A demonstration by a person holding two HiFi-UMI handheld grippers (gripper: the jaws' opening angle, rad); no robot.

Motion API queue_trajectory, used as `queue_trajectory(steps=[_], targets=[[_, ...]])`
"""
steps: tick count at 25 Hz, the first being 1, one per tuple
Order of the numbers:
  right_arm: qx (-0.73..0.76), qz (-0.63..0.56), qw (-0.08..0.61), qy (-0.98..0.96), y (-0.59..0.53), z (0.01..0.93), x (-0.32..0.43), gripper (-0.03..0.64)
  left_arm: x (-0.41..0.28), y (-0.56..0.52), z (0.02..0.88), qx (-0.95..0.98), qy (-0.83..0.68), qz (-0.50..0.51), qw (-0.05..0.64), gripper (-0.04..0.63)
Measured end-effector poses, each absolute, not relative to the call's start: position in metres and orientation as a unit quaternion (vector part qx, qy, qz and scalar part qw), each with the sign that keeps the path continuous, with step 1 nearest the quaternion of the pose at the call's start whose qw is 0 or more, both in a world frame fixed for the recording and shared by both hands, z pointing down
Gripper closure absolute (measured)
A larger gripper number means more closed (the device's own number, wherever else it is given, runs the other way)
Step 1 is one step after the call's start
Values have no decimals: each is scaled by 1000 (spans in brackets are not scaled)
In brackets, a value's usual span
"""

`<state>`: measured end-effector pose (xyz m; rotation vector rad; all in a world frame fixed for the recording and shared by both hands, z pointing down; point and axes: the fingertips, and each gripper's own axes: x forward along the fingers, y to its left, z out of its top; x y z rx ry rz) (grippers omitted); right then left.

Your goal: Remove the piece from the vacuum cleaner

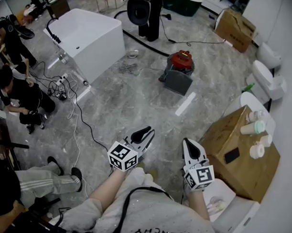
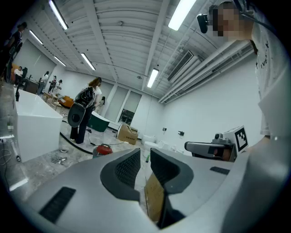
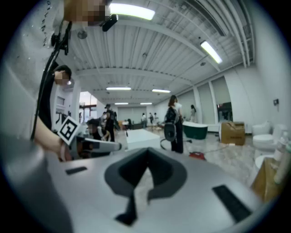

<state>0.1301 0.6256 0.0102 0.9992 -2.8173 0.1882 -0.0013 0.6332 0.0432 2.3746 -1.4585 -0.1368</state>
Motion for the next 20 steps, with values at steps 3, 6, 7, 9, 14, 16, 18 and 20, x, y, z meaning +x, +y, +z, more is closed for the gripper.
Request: queue_trajectory(steps=[3, 6, 7, 9, 14, 16, 18, 20], targets=[[336, 77, 84, -935, 634, 29, 131, 603, -5, 641, 54, 834, -516, -43, 188, 503], [329, 88, 91, -936, 638, 43, 132, 603, -8, 646, 65, 824, -528, -39, 199, 505], [329, 89, 93, -935, 638, 46, 134, 603, -8, 646, 69, 822, -531, -37, 201, 503], [336, 89, 95, -933, 638, 50, 140, 603, -7, 644, 73, 822, -532, -30, 202, 505], [349, 82, 93, -929, 632, 45, 156, 603, 8, 640, 71, 832, -518, -26, 198, 503], [355, 80, 93, -927, 630, 45, 163, 603, 14, 641, 72, 833, -515, -27, 200, 505], [360, 84, 93, -924, 630, 45, 170, 603, 17, 644, 77, 830, -517, -30, 209, 503], [362, 88, 95, -923, 633, 46, 176, 603, 18, 645, 79, 828, -517, -34, 214, 503]])
